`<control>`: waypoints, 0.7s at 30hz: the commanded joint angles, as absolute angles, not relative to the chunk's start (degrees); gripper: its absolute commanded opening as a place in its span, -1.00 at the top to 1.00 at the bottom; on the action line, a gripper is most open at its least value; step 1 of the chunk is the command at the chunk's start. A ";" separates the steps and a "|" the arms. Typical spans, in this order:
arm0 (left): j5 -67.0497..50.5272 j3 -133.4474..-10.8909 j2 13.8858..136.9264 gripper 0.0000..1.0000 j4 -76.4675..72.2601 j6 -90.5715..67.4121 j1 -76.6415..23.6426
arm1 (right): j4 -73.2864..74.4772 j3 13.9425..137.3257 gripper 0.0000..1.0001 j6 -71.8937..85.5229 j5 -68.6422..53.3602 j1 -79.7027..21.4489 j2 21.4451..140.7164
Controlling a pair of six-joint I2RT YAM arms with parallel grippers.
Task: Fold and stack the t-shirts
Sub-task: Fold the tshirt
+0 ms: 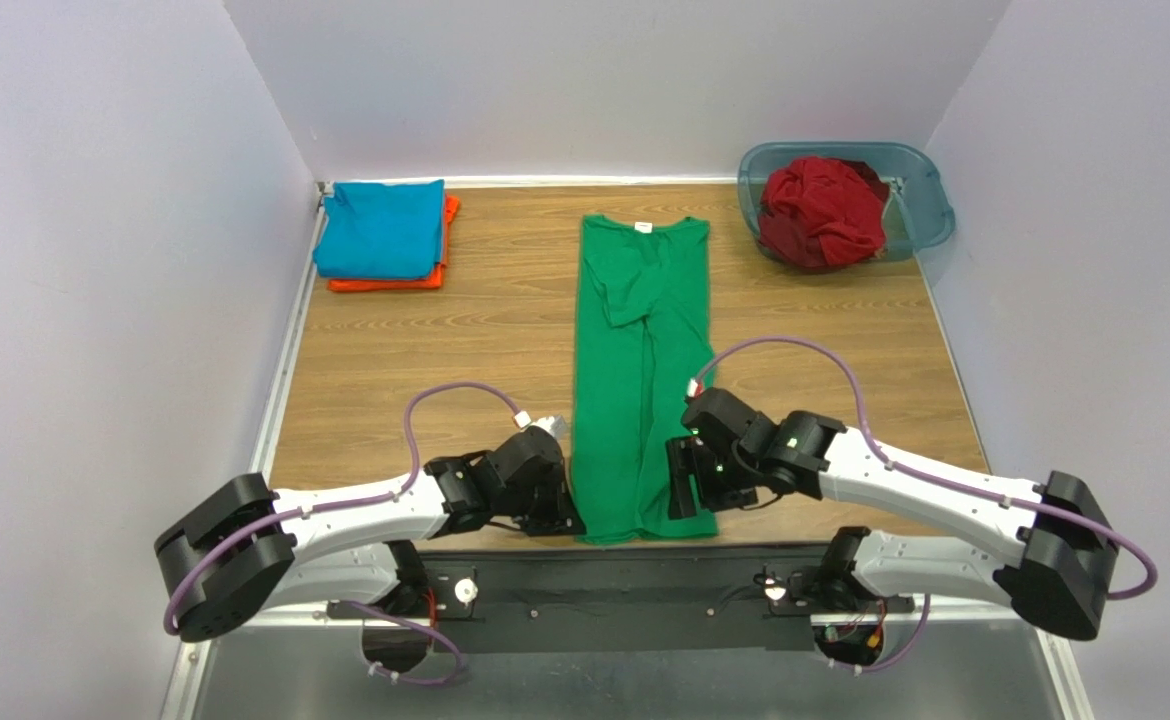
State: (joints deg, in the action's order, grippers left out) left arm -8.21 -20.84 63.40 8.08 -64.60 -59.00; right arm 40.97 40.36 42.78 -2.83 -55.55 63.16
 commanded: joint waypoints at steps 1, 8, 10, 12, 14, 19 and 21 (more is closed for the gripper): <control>-9.32 -20.30 63.63 0.96 8.35 -64.51 -59.41 | 45.53 37.88 -0.34 48.43 5.62 -55.90 66.61; -9.49 -20.04 63.46 1.00 8.26 -65.04 -59.50 | 45.00 35.08 -0.05 52.20 6.51 -55.90 71.72; -9.49 -19.87 63.28 1.00 8.35 -65.30 -59.50 | 44.83 33.68 0.15 53.08 5.89 -55.99 71.46; -9.49 -19.60 63.19 1.00 8.09 -65.48 -59.50 | 44.39 32.00 0.27 54.05 4.67 -55.99 70.23; -9.41 -19.25 63.19 1.00 8.00 -65.57 -59.50 | 42.46 29.63 0.38 54.49 3.08 -55.90 69.53; -9.76 -19.07 62.23 1.00 8.35 -65.92 -59.50 | 39.11 26.37 0.99 56.94 -5.97 -55.99 63.73; -9.67 -18.72 61.44 1.00 8.44 -66.53 -59.50 | 39.37 24.44 0.99 57.83 -8.16 -55.99 61.01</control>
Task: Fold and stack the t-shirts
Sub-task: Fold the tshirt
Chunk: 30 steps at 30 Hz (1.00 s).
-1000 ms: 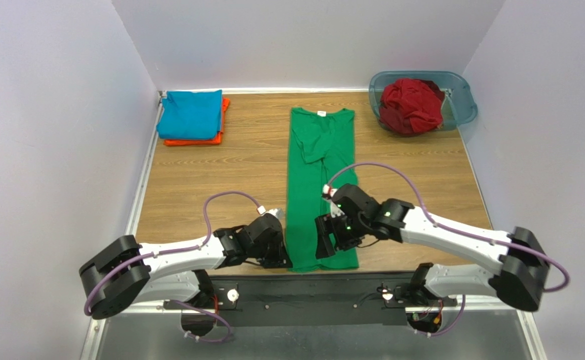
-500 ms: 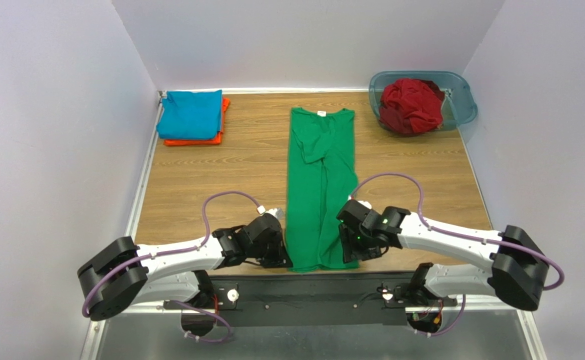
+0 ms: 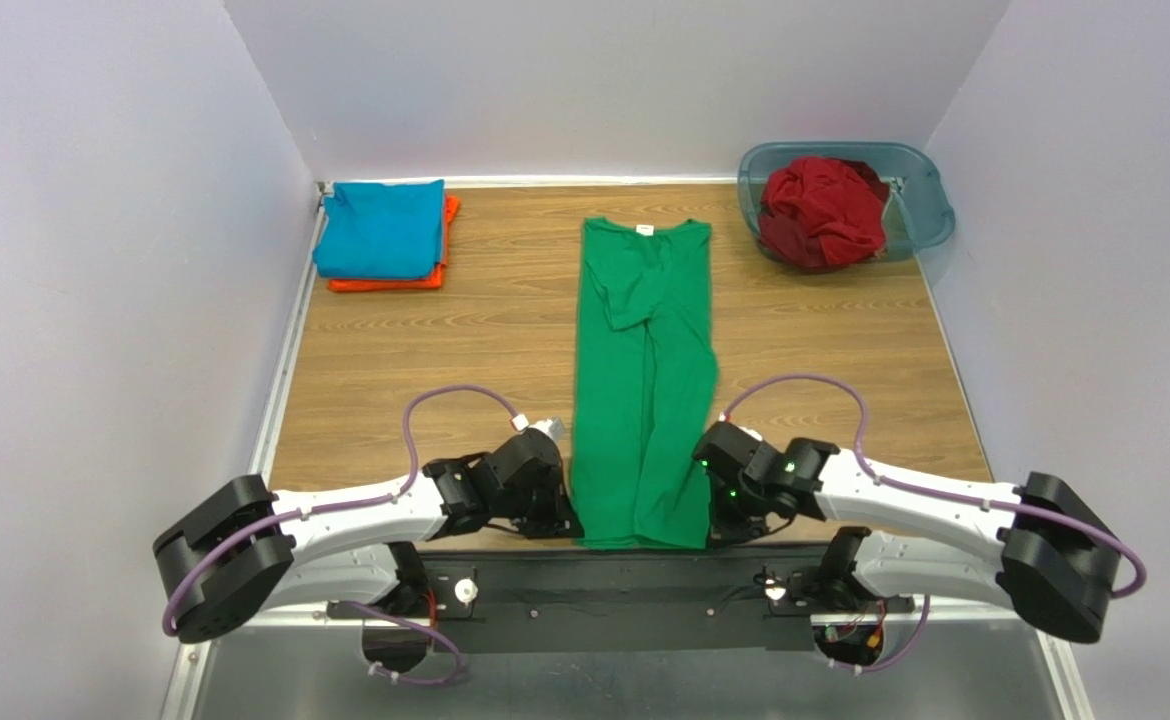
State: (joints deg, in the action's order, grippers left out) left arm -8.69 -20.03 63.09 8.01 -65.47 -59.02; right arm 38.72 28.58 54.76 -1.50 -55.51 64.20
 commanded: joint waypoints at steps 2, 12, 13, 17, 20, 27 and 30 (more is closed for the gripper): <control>-9.58 -18.28 60.38 1.00 8.61 -66.97 -59.50 | 41.39 23.91 0.99 58.80 -8.09 -55.99 58.63; -11.34 -18.81 57.66 1.00 8.79 -66.62 -59.68 | 45.53 29.09 0.99 57.39 -1.95 -55.99 59.41; -11.42 -19.50 57.22 1.00 8.88 -66.62 -59.68 | 45.96 29.96 0.99 57.22 -1.24 -55.99 59.33; -11.08 -21.79 56.43 1.00 9.23 -65.74 -59.68 | 47.02 34.89 0.99 56.78 3.33 -55.90 58.54; -8.02 -25.13 55.81 1.00 11.60 -64.95 -59.59 | 47.81 37.86 0.99 55.90 7.19 -55.99 58.79; -4.84 -31.89 59.49 1.00 12.57 -60.66 -56.17 | 50.01 46.74 0.99 51.51 16.50 -55.64 63.10; -4.83 -33.74 60.90 1.00 11.17 -58.63 -53.54 | 50.45 49.39 0.99 49.66 20.98 -54.93 64.95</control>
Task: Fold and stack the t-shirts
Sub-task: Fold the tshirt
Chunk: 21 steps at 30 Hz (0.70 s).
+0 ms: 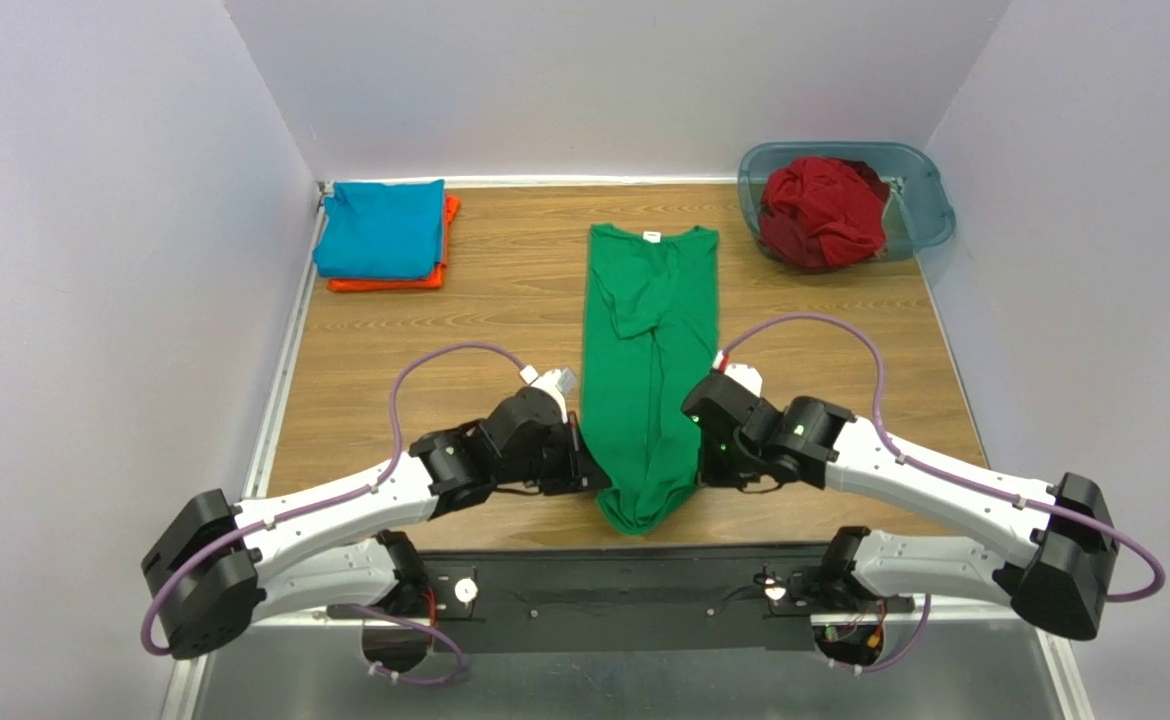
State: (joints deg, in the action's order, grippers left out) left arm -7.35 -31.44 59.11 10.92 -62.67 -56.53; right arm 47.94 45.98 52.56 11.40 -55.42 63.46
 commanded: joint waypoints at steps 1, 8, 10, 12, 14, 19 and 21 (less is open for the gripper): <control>-4.83 -35.06 61.78 1.00 10.21 -57.32 -52.83 | 50.45 50.79 0.99 48.70 21.88 -54.76 65.30; -3.61 -41.21 66.35 1.00 7.65 -52.30 -44.57 | 50.36 56.41 0.99 44.48 27.42 -50.46 69.69; -2.47 -42.63 67.93 1.00 7.29 -51.59 -43.42 | 50.27 57.48 0.99 44.30 30.57 -49.22 70.66; -2.55 -44.99 69.16 1.00 6.77 -49.58 -41.58 | 50.10 59.05 0.99 44.03 33.21 -47.82 71.01; -2.63 -47.54 71.18 1.00 6.59 -48.52 -40.35 | 49.49 60.03 0.99 42.90 34.27 -47.03 71.63; -4.30 -52.72 76.54 1.00 5.63 -45.27 -37.44 | 45.62 62.05 0.99 38.51 33.84 -43.34 73.47; -4.39 -53.87 77.95 1.00 5.63 -44.74 -36.65 | 44.74 62.66 0.99 37.53 34.01 -41.84 74.88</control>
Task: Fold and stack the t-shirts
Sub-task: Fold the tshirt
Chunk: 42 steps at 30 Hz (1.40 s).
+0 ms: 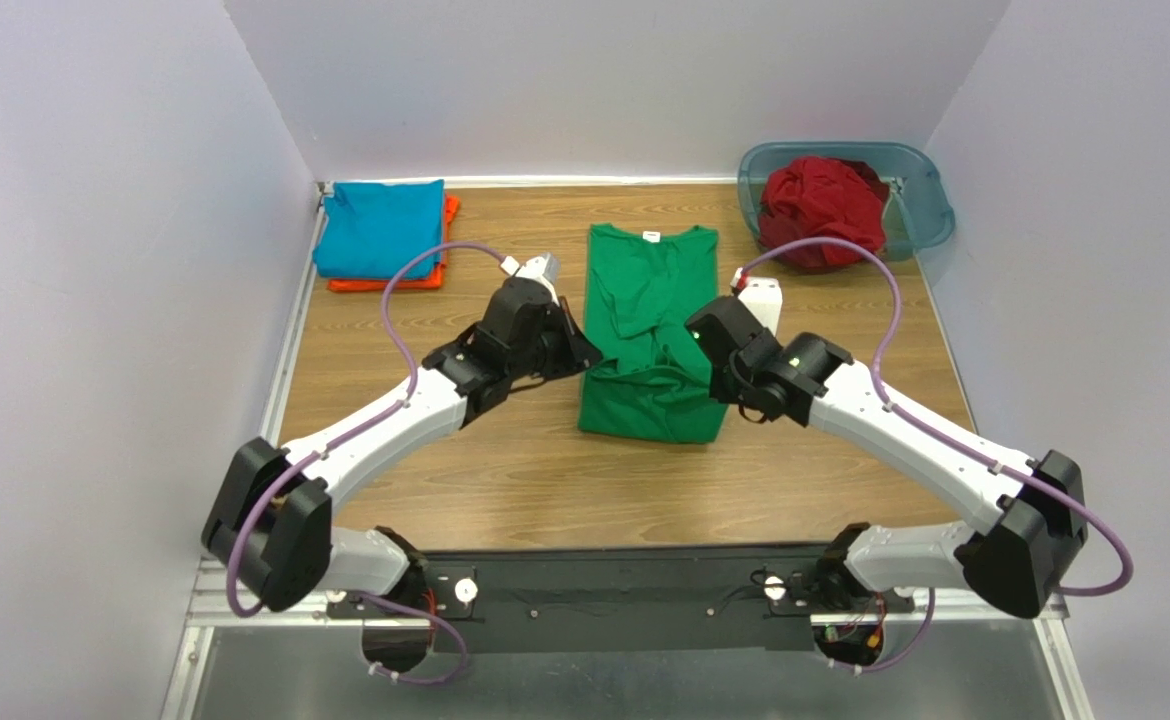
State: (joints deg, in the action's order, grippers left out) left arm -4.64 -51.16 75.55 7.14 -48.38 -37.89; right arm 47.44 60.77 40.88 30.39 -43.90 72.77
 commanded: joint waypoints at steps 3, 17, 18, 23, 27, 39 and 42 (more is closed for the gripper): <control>-5.36 -55.63 80.41 1.00 4.93 -43.77 -35.33 | 42.90 64.07 0.99 35.69 34.72 -40.26 76.55; -10.36 -66.70 94.30 1.00 4.75 -38.85 -30.68 | 35.86 69.78 0.99 29.10 29.45 -33.23 86.56; -10.63 -67.23 95.79 1.00 4.83 -38.50 -30.33 | 35.08 70.39 0.99 28.83 28.75 -32.61 87.09; -11.34 -70.31 98.96 1.00 5.36 -37.88 -28.66 | 32.79 72.94 0.99 26.11 26.55 -30.94 90.87; -12.39 -72.68 101.86 1.00 5.36 -36.65 -27.16 | 32.35 75.58 0.99 25.58 25.23 -29.01 95.96; -15.82 -79.71 110.39 1.00 6.06 -35.07 -24.87 | 30.85 80.33 0.99 24.79 21.10 -24.61 104.32; -17.22 -81.30 112.67 1.00 6.24 -34.63 -24.79 | 30.67 80.68 0.99 24.96 19.78 -23.91 105.90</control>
State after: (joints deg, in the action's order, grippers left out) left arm -14.28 -79.05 110.52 6.04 -36.27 -25.26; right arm 31.77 79.00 25.43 21.89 -24.97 103.70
